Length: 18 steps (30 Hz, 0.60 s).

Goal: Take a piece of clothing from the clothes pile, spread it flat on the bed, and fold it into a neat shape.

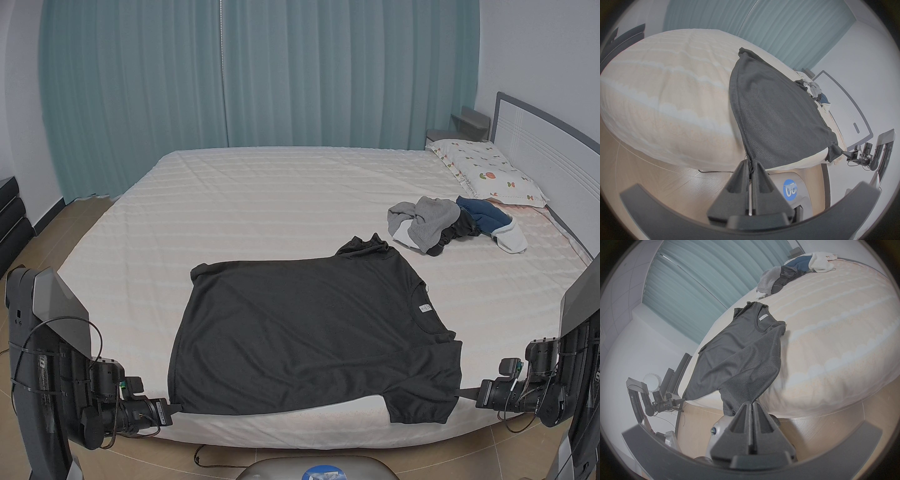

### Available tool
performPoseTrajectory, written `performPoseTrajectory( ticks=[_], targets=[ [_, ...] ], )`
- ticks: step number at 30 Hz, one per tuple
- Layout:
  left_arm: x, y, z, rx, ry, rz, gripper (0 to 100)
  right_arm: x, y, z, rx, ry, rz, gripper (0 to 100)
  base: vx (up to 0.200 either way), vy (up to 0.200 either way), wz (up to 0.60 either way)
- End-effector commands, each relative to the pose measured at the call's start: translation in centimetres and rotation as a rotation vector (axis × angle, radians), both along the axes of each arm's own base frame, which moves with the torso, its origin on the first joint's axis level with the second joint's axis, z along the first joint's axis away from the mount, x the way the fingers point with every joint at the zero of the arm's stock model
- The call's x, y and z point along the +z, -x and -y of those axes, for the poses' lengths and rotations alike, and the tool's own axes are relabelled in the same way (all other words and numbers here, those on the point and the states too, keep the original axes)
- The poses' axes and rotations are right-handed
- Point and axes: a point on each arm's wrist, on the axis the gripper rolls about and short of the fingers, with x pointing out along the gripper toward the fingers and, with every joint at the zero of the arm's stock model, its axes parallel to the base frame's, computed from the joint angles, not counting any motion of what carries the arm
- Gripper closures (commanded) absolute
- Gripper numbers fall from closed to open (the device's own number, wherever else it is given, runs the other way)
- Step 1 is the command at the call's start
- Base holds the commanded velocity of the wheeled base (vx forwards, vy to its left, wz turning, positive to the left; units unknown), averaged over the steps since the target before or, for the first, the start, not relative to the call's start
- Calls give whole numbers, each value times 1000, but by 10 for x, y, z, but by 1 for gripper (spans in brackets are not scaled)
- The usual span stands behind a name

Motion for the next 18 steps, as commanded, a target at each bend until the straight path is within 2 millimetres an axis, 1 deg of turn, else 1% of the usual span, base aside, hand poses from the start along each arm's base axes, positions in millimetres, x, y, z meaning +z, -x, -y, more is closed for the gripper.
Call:
performPoseTrajectory(
  ticks=[1,3,8,15,16,18],
  targets=[
    [7,3,-3,16,0,21,100,0,3,2,-8,4,-9,100,0,0,0],
    [13,2,-10,46,-1,47,100,1,3,2,-12,3,-5,100,0,0,0],
    [19,3,-18,87,-4,64,100,-1,4,2,-10,8,-8,100,0,0,0],
    [26,6,-18,87,-5,84,100,2,6,2,1,22,-17,100,0,0,0],
    [29,5,-19,90,-6,98,100,4,9,2,17,39,-25,100,0,0,0],
    [29,6,-19,90,-8,95,100,6,10,2,34,57,-22,100,0,0,0]
  ],
)
